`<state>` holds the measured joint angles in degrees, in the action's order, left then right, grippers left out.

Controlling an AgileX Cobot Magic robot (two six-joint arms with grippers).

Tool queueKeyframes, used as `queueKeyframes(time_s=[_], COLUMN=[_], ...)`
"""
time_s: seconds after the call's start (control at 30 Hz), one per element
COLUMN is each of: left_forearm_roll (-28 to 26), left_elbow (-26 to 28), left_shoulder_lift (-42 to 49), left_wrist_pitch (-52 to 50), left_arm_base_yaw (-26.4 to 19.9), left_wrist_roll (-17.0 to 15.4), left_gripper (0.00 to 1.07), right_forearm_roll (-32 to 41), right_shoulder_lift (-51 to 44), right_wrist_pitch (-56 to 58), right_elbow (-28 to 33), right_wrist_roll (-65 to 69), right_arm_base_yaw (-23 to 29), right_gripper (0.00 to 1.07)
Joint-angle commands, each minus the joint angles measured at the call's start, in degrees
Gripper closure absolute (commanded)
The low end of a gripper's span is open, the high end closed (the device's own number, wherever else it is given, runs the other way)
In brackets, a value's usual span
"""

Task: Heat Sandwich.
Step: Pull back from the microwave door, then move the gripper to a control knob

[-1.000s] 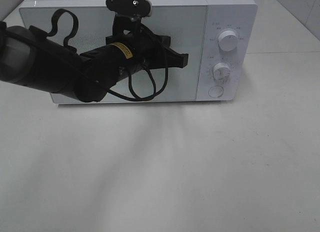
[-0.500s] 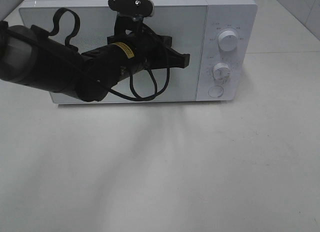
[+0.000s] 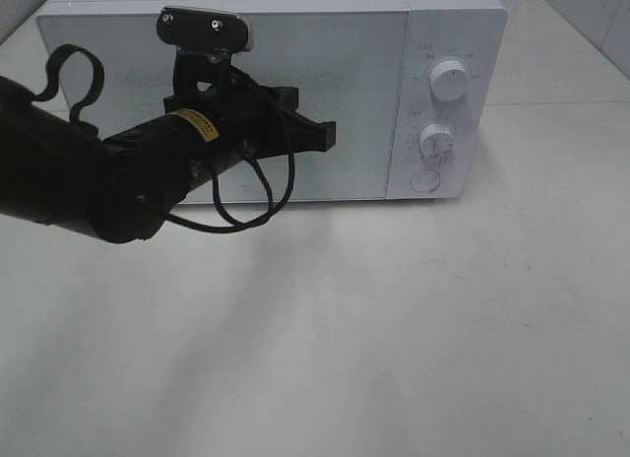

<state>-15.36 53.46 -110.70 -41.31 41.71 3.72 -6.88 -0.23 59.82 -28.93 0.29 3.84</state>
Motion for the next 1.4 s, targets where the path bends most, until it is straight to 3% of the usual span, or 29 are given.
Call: queueKeyframes(time_s=[0.03, 0.5, 0.6, 0.63, 0.67, 0.73, 0.77, 0.93, 1.1, 1.4], left_forearm_roll=[-0.29, -0.34, -0.34, -0.74, -0.74, -0.97, -0.80, -0.34, -0.29, 1.09], left_elbow=[-2.98, -16.67, -18.33, -18.33, -18.33, -18.33, -18.39, -18.45, -18.28, -13.52], left_shoulder_lift=[3.21, 15.13, 18.11, 19.42, 19.42, 20.45, 21.37, 23.89, 26.24, 30.37], left_wrist_pitch=[-1.49, 0.57, 7.39, 12.72, 12.72, 17.19, 20.05, 27.16, 32.89, 52.94], left_arm_base_yaw=[1.15, 2.12, 2.12, 1.83, 1.83, 1.83, 1.83, 1.83, 1.72, -7.68], left_wrist_roll=[-0.34, -0.57, -1.78, -2.64, -2.64, -2.58, -2.18, 0.46, 0.46, 0.80], left_gripper=[1.07, 1.05, 0.68, 0.35, 0.35, 0.09, 0.05, 0.07, 0.08, 0.08], right_forearm_roll=[0.06, 0.06, 0.06, 0.06, 0.06, 0.06, 0.06, 0.06, 0.06, 0.06], right_shoulder_lift=[-1.49, -1.49, -1.49, -1.49, -1.49, -1.49, -1.49, -1.49, -1.49, -1.49], right_wrist_pitch=[-0.46, -0.46, -0.46, -0.46, -0.46, -0.46, -0.46, -0.46, -0.46, -0.46], right_elbow=[0.11, 0.11, 0.11, 0.11, 0.11, 0.11, 0.11, 0.11, 0.11, 0.11], right_wrist_roll=[0.57, 0.52, 0.52, 0.52, 0.52, 0.52, 0.52, 0.57, 0.57, 0.57], right_arm_base_yaw=[-0.23, -0.23, -0.23, -0.23, -0.23, -0.23, -0.23, -0.23, -0.23, -0.23], right_gripper=[0.31, 0.31, 0.31, 0.31, 0.31, 0.31, 0.31, 0.31, 0.31, 0.31])
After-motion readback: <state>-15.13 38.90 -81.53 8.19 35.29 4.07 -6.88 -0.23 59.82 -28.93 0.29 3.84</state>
